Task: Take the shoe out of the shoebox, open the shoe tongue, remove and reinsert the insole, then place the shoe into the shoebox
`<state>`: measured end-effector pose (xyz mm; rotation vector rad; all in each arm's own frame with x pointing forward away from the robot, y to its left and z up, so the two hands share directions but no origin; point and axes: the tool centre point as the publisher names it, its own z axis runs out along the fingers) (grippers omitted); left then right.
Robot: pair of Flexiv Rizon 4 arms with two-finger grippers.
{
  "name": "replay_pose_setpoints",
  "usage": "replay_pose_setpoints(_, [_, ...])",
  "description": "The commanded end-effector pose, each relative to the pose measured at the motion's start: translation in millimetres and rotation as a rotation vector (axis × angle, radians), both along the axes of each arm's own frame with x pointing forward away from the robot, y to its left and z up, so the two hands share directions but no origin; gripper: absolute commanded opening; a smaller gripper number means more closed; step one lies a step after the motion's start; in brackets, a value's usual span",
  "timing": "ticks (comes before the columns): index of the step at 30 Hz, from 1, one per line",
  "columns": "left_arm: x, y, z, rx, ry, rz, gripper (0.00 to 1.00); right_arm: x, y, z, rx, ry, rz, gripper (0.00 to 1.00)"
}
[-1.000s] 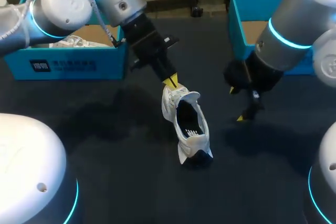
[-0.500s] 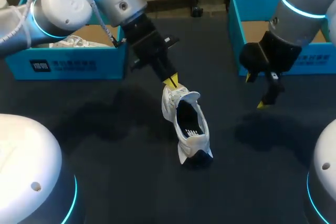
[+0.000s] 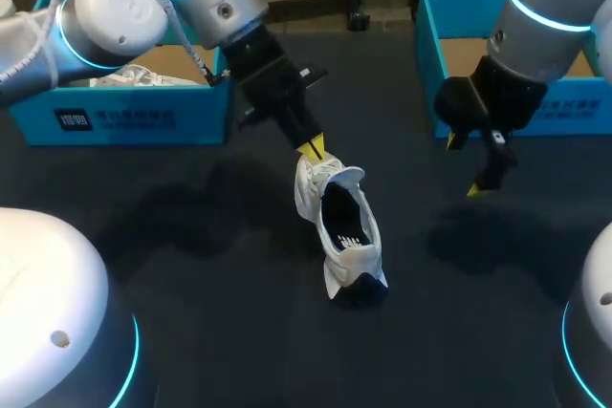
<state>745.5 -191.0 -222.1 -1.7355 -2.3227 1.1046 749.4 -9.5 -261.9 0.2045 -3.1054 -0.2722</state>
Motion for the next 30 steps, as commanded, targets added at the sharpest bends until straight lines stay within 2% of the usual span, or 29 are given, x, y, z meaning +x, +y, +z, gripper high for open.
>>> replay_pose_setpoints(1, [-0.3, 0.9, 0.2, 0.001, -0.002, 0.0, 0.0, -0.2, -0.1, -0.6, -0.001, -0.001, 0.0, 1.0])
replay_pose_setpoints(7, [-0.3, 0.9, 0.2, 0.001, -0.002, 0.0, 0.0, -1.1, -1.4, -0.2, 0.018, -0.005, -0.007, 1.0])
replay_pose_setpoints(19, [-0.3, 0.9, 0.2, 0.001, -0.002, 0.0, 0.0, 1.8, -44.7, 26.3, -0.013, 0.006, -0.044, 1.0])
replay_pose_setpoints(30, [18.1, 7.7, 10.4, 0.131, 0.015, -0.128, 0.0, 10.3, -65.6, 40.7, -0.023, 0.016, -0.062, 1.0])
